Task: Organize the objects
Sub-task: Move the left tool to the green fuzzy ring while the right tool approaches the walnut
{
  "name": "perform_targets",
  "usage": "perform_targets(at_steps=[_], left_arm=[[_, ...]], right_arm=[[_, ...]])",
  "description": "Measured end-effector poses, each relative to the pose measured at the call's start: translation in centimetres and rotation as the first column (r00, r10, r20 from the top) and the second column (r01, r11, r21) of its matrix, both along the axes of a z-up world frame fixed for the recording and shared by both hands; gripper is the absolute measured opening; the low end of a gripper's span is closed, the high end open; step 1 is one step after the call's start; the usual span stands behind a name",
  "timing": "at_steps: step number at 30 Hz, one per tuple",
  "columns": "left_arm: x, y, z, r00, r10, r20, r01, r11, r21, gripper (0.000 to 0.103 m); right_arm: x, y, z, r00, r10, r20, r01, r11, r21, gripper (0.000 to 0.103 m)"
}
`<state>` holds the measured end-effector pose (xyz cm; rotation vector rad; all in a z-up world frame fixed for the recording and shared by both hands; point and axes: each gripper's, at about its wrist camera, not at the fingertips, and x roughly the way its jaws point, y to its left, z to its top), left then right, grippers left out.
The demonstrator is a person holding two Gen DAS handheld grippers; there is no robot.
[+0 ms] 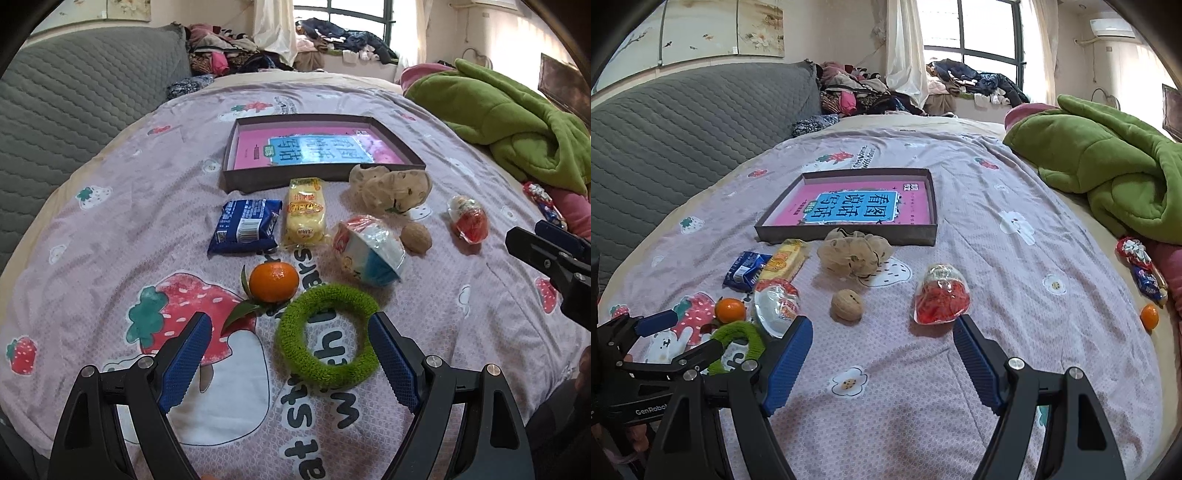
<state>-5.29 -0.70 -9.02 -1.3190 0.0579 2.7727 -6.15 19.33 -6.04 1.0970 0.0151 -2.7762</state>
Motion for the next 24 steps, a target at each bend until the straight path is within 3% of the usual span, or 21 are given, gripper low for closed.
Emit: perform_targets(at_steps=[14, 24], left_arm=[[-1.2, -0.9, -2.0, 0.998, 0.005, 0.056, -0.006, 1.0, 0.021, 0.087], [-1.9, -1.3, -3.4, 0.995, 0.009, 0.098, -0.013, 0.999, 0.042, 0.087]], right_arm=[[-1.5, 0.1, -1.9, 0.999, 0.0, 0.042, -0.001, 1.0, 0.027, 0.078], [-3.5, -2.2, -3.3, 0.995, 0.065, 0.07, -0.07, 0.995, 0.068, 0.077]])
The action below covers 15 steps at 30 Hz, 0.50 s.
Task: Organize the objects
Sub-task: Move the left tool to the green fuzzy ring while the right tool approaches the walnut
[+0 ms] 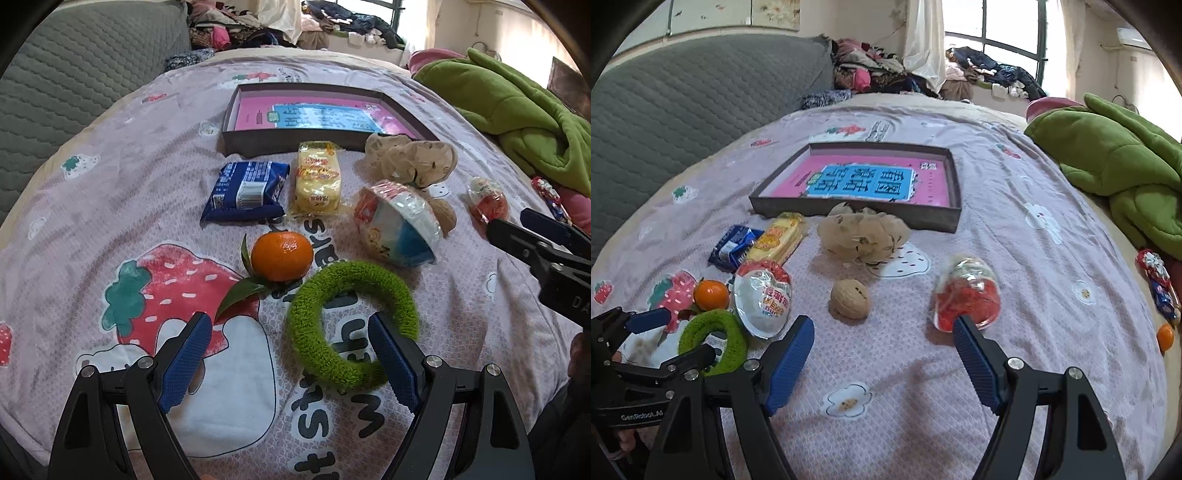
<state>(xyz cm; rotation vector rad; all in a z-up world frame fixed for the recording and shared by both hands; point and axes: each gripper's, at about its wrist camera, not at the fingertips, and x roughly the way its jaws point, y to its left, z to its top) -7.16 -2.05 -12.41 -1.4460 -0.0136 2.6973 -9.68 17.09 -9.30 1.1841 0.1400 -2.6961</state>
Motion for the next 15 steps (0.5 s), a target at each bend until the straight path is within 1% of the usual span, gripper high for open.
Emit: perform_targets(at_steps=[6, 10, 15], left_arm=[[-0.6, -0.3, -1.0, 0.999, 0.001, 0.043, -0.003, 0.999, 0.035, 0.087], [-0.8, -0.4, -1.1, 0.999, 0.007, 0.042, -0.009, 0.999, 0.046, 0.087], [-0.9, -0.1, -1.3, 0.999, 0.006, 0.039, -0.007, 0.999, 0.038, 0.086]], right_arm=[[-1.2, -1.0, -0.8, 1.0, 0.017, 0.016, -0.017, 1.0, 0.023, 0.076], [-1.8, -1.1, -1.2, 1.0, 0.02, 0.019, -0.02, 1.0, 0.02, 0.076], [-2.4, -1.4, -1.4, 0.999, 0.034, 0.016, -0.035, 0.999, 0.022, 0.076]])
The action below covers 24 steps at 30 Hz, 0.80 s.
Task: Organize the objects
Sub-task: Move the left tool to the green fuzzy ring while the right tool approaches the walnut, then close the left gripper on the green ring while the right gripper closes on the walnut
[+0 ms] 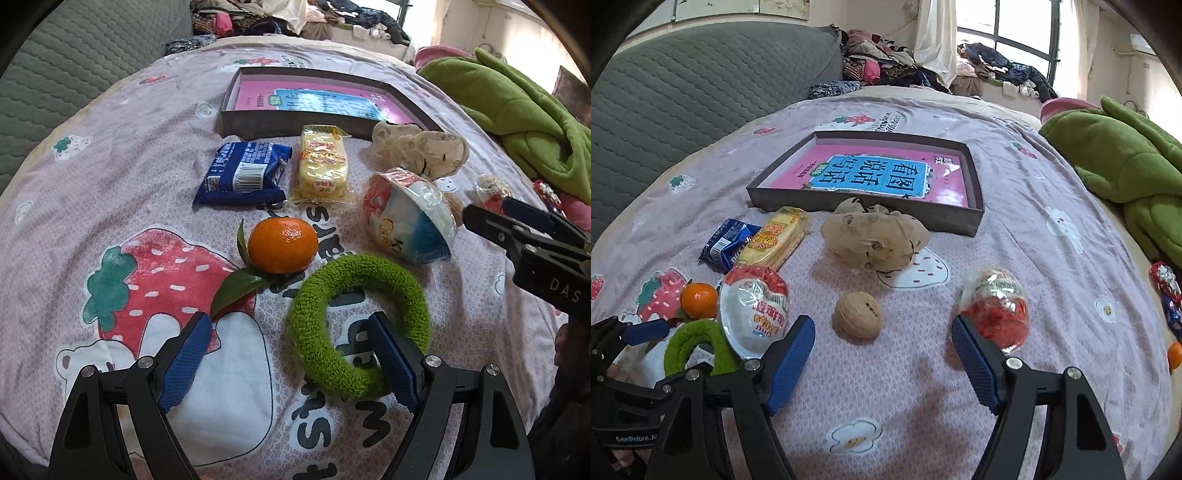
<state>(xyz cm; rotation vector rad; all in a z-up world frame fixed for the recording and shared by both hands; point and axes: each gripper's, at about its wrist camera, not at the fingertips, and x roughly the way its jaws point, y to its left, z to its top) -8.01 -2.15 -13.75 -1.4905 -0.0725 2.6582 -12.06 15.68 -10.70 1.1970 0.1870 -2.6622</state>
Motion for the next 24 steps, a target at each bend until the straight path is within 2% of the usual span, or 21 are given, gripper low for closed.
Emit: perform_targets(at_steps=[3, 7, 8, 9, 15, 22, 24], left_arm=[[0.0, -0.1, 0.0, 1.0, -0.002, 0.0, 0.002, 1.0, 0.013, 0.08], [-0.2, -0.1, -0.1, 1.0, -0.009, 0.004, 0.009, 0.999, 0.038, 0.079], [-0.2, 0.0, 0.0, 1.0, -0.012, 0.002, 0.012, 0.999, 0.042, 0.072], [-0.2, 0.0, 0.0, 1.0, -0.018, 0.001, 0.018, 0.999, 0.047, 0.065], [-0.1, 0.1, 0.0, 0.999, -0.034, -0.003, 0.034, 0.998, 0.061, 0.056], [-0.1, 0.3, 0.0, 0.999, -0.048, -0.005, 0.048, 0.996, 0.07, 0.042], [-0.1, 0.3, 0.1, 0.999, -0.049, -0.008, 0.05, 0.996, 0.07, 0.033]], right_arm=[[-0.4, -0.3, -0.3, 1.0, 0.014, 0.008, -0.014, 1.0, 0.006, 0.076], [-1.0, -0.7, -0.8, 0.999, 0.038, 0.029, -0.038, 0.999, 0.007, 0.076], [-1.1, -0.8, -1.0, 0.999, 0.042, 0.035, -0.042, 0.999, 0.009, 0.075], [-1.4, -1.0, -1.2, 0.998, 0.042, 0.044, -0.042, 0.999, 0.013, 0.072], [-2.3, -1.1, -2.3, 0.997, 0.036, 0.074, -0.037, 0.999, 0.009, 0.065], [-3.0, -1.1, -3.0, 0.995, 0.037, 0.092, -0.034, 0.999, -0.027, 0.05], [-2.9, -1.1, -3.0, 0.995, 0.042, 0.092, -0.038, 0.998, -0.04, 0.045]])
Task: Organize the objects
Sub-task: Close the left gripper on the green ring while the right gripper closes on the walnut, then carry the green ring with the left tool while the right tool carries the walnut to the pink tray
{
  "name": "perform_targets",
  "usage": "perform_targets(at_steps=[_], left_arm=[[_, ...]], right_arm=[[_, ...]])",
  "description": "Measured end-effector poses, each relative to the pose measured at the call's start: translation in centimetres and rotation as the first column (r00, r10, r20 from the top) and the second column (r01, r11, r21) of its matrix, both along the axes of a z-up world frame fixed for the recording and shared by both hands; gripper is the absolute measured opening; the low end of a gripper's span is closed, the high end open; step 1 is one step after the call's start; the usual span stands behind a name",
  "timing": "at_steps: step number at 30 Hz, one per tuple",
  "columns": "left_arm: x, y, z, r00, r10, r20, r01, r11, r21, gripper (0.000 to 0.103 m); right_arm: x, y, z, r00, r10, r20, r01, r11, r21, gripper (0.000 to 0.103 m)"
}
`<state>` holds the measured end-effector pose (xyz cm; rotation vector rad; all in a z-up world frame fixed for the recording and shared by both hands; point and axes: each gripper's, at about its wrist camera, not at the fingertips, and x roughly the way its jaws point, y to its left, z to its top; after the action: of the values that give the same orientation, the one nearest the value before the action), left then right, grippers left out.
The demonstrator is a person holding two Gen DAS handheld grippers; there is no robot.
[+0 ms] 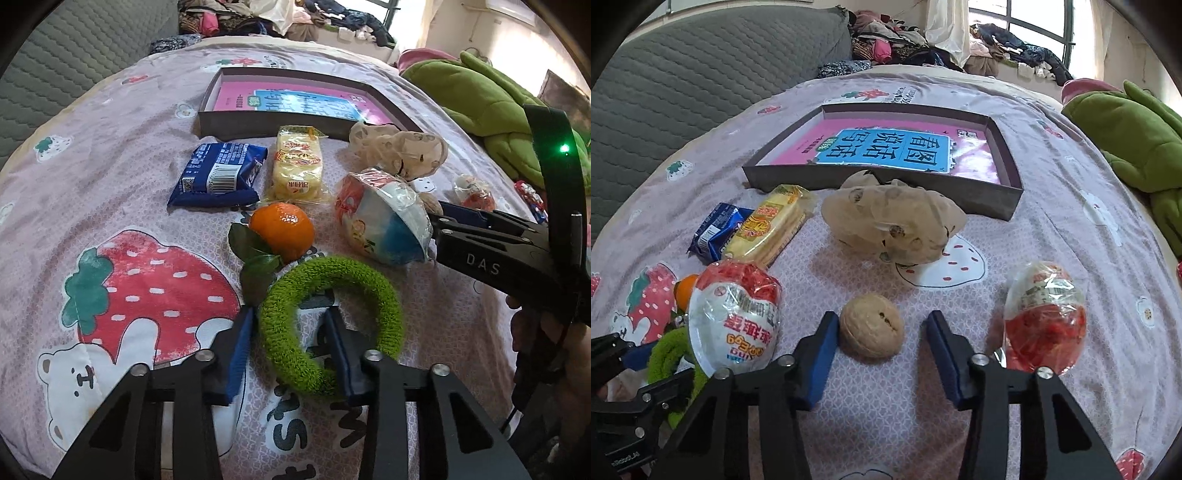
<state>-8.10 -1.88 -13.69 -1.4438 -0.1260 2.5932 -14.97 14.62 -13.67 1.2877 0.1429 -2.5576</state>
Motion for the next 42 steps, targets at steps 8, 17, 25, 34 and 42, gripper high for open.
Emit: perform_targets(at_steps=[8, 17, 25, 34, 42], left_arm=[[-0.1, -0.3, 0.0, 1.0, -0.004, -0.008, 0.004, 1.0, 0.016, 0.014], [0.4, -0.5, 0.5, 1.0, -0.005, -0.015, 0.006, 1.0, 0.025, 0.013], [1.2, -0.6, 1.7, 1.0, -0.004, -0.029, 0.004, 1.0, 0.027, 0.013], [2.0, -0.7, 3.8, 0.997, 0.004, -0.074, -0.002, 1.0, 0.028, 0.013], [2.8, -1.1, 5.8, 0.993, 0.018, -0.119, -0.017, 1.0, 0.016, 0.013]], right_arm=[[0.2, -0.1, 0.0, 1.0, 0.01, -0.005, -0.01, 1.0, -0.023, 0.033], [0.8, 0.3, 1.0, 1.0, 0.0, -0.031, -0.002, 0.998, -0.057, 0.033], [1.9, 0.7, 1.8, 0.999, 0.0, -0.044, -0.003, 0.997, -0.083, 0.033], [3.4, 1.2, 2.9, 0.998, -0.01, -0.059, 0.003, 0.994, -0.11, 0.033], [4.7, 0.9, 5.1, 0.995, -0.007, -0.104, -0.006, 0.993, -0.118, 0.033]])
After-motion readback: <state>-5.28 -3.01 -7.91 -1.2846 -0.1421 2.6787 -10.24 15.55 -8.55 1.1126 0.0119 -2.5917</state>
